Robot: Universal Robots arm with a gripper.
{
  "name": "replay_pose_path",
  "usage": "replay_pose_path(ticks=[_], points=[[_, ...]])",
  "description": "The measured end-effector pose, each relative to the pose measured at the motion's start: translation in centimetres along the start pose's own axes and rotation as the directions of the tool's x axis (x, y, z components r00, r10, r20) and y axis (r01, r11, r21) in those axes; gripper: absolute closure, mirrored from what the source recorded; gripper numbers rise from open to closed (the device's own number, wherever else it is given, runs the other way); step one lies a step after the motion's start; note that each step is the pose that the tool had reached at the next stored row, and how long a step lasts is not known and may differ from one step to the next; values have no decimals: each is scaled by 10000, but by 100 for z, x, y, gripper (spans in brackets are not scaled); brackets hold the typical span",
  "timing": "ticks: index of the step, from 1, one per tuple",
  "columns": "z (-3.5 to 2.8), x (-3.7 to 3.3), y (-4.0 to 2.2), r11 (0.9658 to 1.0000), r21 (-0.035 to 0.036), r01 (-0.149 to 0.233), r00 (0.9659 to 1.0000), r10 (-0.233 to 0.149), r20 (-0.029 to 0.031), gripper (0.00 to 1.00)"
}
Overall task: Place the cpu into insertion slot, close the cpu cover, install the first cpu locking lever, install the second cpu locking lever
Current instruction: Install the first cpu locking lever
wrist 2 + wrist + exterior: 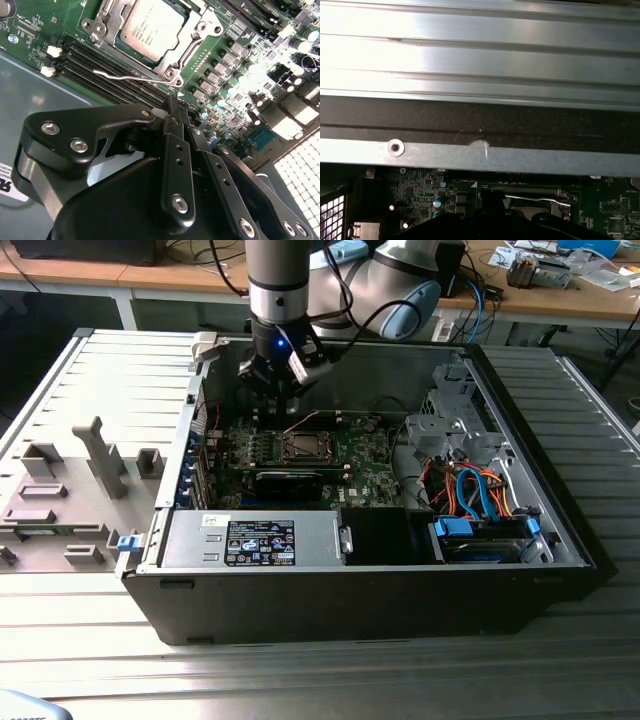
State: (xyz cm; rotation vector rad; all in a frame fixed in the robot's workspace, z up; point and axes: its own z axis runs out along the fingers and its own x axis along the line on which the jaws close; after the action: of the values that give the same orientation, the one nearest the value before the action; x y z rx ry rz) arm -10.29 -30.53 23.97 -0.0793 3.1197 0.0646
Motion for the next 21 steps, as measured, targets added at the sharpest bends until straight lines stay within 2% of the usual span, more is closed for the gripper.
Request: replay_pose_path(ticks=[21], points=[[152,-15,-6,10000,0,1,10000,-1,0,89]])
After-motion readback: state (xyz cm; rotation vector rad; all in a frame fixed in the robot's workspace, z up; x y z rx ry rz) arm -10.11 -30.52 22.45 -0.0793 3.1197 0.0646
